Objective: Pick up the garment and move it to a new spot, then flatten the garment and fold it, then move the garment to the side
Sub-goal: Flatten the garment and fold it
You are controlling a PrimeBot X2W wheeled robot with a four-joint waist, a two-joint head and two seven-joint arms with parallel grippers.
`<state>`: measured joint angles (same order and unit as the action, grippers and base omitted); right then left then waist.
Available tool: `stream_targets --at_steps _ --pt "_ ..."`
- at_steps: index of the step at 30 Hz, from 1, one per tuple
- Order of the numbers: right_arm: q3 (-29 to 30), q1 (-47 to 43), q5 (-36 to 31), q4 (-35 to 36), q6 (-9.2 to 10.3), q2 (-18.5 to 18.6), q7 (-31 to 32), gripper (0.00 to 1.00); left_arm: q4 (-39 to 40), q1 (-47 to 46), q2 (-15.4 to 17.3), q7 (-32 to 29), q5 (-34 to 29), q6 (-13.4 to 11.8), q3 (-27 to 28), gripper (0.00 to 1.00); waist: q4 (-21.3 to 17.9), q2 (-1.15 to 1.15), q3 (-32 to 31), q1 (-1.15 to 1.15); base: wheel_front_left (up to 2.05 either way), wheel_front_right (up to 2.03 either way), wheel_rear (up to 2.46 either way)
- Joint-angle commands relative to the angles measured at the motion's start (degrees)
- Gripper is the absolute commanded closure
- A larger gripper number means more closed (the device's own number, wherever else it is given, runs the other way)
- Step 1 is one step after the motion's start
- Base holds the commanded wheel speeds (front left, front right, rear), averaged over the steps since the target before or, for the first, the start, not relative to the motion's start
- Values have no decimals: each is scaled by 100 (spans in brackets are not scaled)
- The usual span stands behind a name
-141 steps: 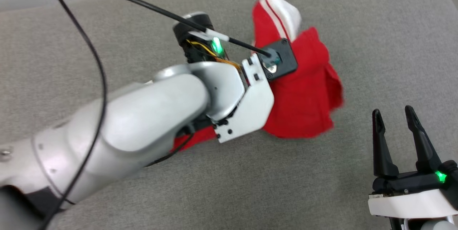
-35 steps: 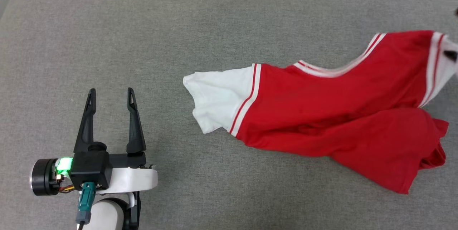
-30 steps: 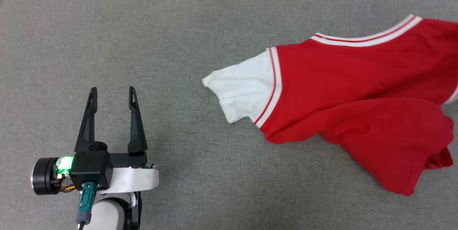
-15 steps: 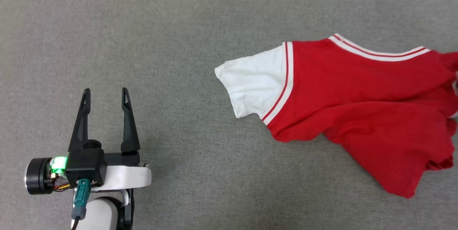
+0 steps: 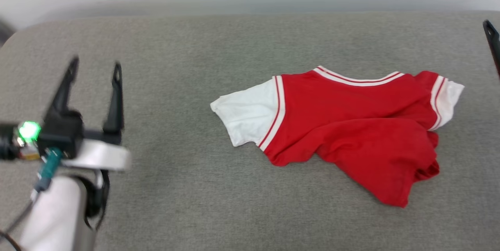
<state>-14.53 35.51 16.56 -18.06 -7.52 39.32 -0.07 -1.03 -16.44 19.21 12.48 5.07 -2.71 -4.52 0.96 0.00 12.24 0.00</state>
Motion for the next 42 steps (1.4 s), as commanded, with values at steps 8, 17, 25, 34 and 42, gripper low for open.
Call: stream_targets --at_steps 8,17,25,34,42 --pt "1465 -1533 -1291 1658 6 -1847 -1090 0 -140 -1381 606 -946 107 728 -263 0 -373 0 -4 0 0 0 0" --pt "1948 -2552 -1550 2458 6 -2954 -1421 0 -573 -2540 1016 -2521 633 999 -1348 0 -522 0 93 0 0 0 0" --pt "2009 -3124 -1520 2659 6 -3456 -1504 0 -807 -3783 1653 -4425 2374 1003 -3566 0 -713 0 352 0 0 0 0" --pt "1801 -2906 -1613 2718 6 -3569 -1511 0 -1111 -5172 1954 -6260 3824 1003 -5469 0 -961 0 860 0 0 0 0" --pt "1700 -2709 -1689 2861 6 -3614 -1512 0 -1285 -5901 2103 -6913 4300 1005 -6695 0 -1147 0 1319 0 0 0 0"
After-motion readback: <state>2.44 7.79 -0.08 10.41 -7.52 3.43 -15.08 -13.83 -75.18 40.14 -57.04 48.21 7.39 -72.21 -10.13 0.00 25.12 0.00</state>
